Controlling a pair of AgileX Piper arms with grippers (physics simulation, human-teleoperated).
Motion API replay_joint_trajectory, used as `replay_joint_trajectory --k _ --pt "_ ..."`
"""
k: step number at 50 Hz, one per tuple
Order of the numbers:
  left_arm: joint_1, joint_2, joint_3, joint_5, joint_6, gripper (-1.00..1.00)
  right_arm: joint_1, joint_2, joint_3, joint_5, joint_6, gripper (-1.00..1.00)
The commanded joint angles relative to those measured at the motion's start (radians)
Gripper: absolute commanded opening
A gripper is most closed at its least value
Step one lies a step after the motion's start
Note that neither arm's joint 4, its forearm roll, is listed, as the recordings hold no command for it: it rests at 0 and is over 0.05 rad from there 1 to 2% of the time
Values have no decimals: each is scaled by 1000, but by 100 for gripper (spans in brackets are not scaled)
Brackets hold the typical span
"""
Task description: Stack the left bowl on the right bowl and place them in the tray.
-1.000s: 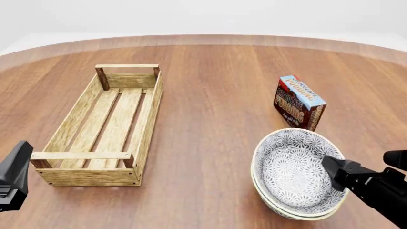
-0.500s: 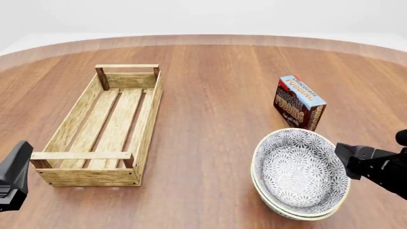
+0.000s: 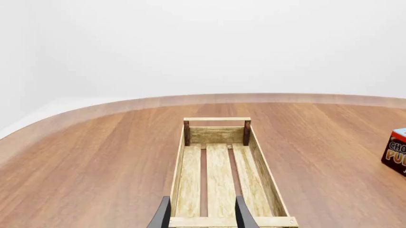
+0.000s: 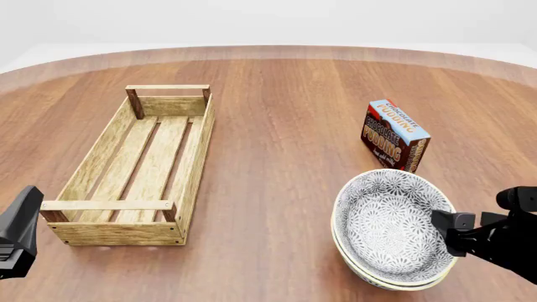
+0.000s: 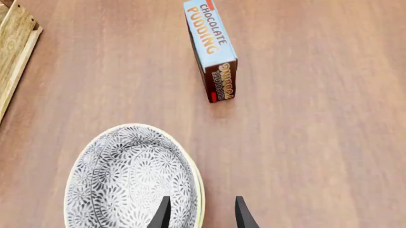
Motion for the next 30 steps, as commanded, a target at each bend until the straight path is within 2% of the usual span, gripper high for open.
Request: replay_joint_trajectory --k 1,15,30 --pt "0 0 0 0 0 100 14 13 43 -38 11 100" --pt "0 0 0 0 0 100 27 23 89 -93 40 100" --pt "0 0 0 0 0 100 44 74 142 -192 71 100"
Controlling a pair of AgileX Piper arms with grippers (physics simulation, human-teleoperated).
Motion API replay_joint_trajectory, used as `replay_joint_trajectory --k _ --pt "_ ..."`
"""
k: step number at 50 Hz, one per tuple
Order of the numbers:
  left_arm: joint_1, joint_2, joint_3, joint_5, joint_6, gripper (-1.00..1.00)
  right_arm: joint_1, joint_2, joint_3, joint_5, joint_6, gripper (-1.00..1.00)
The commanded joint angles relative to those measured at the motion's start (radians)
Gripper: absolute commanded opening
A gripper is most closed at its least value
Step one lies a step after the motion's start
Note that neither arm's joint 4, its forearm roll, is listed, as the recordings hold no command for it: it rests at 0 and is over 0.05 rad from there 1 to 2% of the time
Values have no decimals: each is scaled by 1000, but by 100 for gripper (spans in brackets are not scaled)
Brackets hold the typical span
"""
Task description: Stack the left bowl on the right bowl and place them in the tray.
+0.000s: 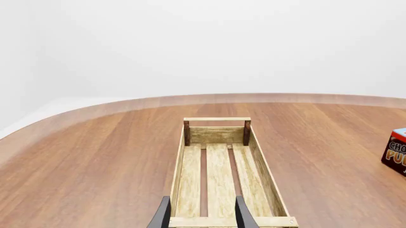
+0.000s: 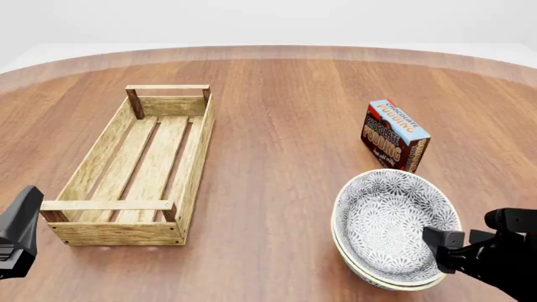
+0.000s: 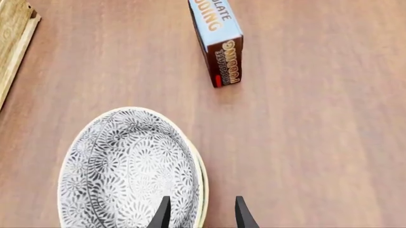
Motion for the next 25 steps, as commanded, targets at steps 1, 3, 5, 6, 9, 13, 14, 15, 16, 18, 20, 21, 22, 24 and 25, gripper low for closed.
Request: replay_joint_trajectory --k 1,3,5,6,9,13,14,15,16,18,20,21,22,24,25 --pt "0 0 0 0 0 100 11 29 35 -61 21 100" --pt "0 0 0 0 0 100 13 38 42 -76 25 100" --pt "0 0 0 0 0 100 15 44 49 -89 30 100" --pt "0 0 0 0 0 100 16 45 51 -92 31 100" --pt "0 0 0 0 0 100 17 47 54 -97 33 100" --pt "0 0 0 0 0 100 18 48 57 -100 36 100" --pt "0 0 0 0 0 100 18 50 58 -103 37 100" --pt "0 0 0 0 0 100 20 52 62 -110 39 100" --pt "0 0 0 0 0 100 21 56 64 -116 41 100" --pt "0 0 0 0 0 100 24 60 68 -124 46 100" --pt "0 0 0 0 0 100 25 66 70 -133 49 100" --pt "0 0 0 0 0 100 25 71 71 -138 50 100" --pt "0 0 0 0 0 100 27 75 71 -143 53 100" --pt "0 0 0 0 0 100 27 79 71 -148 52 100" --pt "0 0 0 0 0 100 27 80 71 -148 52 100"
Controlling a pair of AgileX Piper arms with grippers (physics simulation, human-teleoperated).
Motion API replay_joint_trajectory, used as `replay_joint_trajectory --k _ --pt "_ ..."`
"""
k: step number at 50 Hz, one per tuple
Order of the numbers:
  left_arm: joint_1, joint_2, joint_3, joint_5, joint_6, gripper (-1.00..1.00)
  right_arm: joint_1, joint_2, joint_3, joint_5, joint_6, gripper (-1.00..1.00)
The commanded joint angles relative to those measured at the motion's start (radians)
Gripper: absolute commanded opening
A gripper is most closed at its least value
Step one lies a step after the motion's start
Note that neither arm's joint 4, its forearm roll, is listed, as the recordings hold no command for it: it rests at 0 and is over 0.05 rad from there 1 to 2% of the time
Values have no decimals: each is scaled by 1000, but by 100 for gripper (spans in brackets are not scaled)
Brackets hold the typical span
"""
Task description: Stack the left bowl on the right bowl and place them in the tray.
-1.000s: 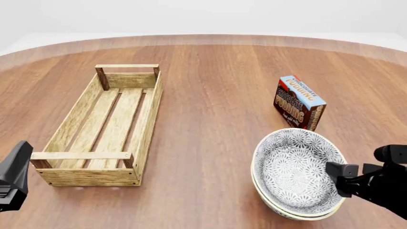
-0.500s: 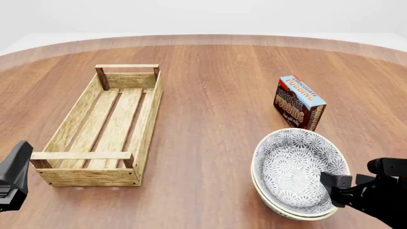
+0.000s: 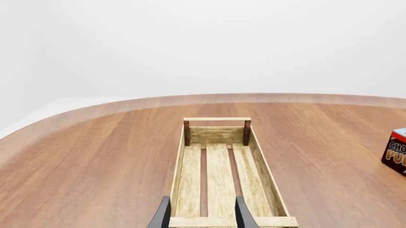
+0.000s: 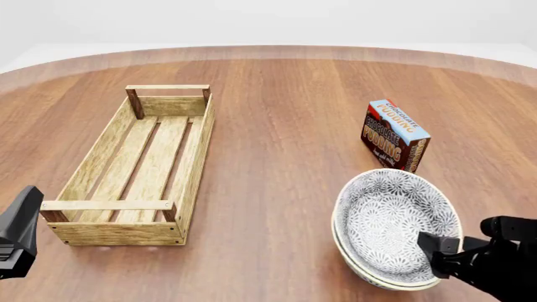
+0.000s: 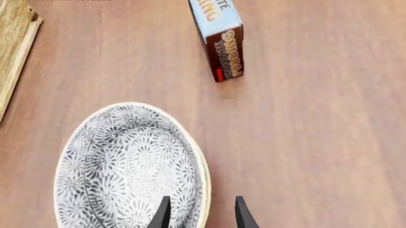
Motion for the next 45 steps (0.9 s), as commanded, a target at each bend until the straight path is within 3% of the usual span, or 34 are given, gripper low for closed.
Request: replay_joint_trajectory --k 1,2,3,26,32,45 --pt "0 0 0 0 0 100 7 19 16 -32 14 100" --pt "0 0 0 0 0 100 5 21 15 -34 14 100" --pt "0 0 0 0 0 100 -1 24 13 -36 7 -100" --pt "0 0 0 0 0 100 -31 -84 -31 83 -7 -100" --pt "0 0 0 0 0 100 -31 -182 -63 166 28 -100" --pt "0 0 0 0 0 100 -21 -239 -250 314 25 -100"
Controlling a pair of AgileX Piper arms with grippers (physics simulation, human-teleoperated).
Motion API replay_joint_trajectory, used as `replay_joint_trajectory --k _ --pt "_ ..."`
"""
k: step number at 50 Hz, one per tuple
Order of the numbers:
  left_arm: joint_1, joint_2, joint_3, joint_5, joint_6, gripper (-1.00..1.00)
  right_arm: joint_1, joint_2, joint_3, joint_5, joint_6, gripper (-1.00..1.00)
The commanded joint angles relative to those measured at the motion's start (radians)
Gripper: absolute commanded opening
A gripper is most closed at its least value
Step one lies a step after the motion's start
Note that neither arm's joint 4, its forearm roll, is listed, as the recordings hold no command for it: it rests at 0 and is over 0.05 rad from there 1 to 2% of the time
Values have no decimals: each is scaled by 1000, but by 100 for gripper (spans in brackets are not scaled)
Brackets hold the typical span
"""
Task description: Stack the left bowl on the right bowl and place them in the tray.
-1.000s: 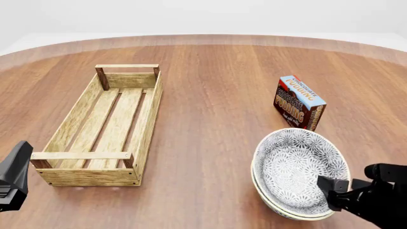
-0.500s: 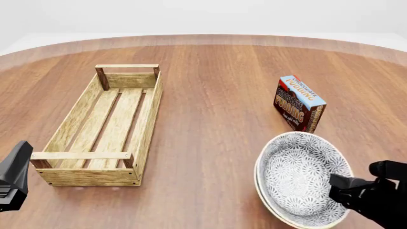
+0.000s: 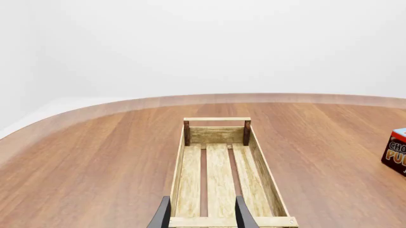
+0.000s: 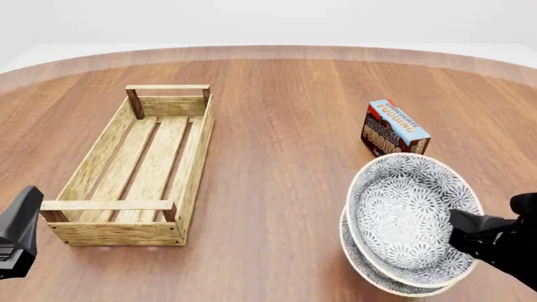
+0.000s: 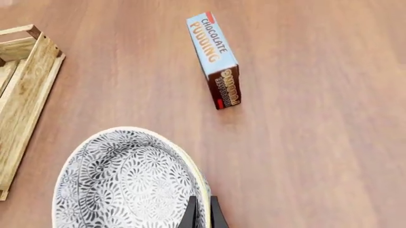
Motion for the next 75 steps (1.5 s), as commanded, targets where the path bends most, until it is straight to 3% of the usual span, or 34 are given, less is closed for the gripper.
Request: replay_joint_trajectory --k 1,31,50,65,66,75 --pt "0 0 0 0 0 100 2 -35 -140 99 0 -100" --pt "0 0 0 0 0 100 40 247 -596 180 -67 -100" --pt "0 0 0 0 0 100 93 577 -942 172 -92 -100" --pt "0 0 0 0 0 100 159 822 -1270 214 -93 -100" --pt "0 0 0 0 0 100 238 1017 -1463 191 -80 -100" --pt "0 0 0 0 0 100 278 1120 -1585 205 -82 -100"
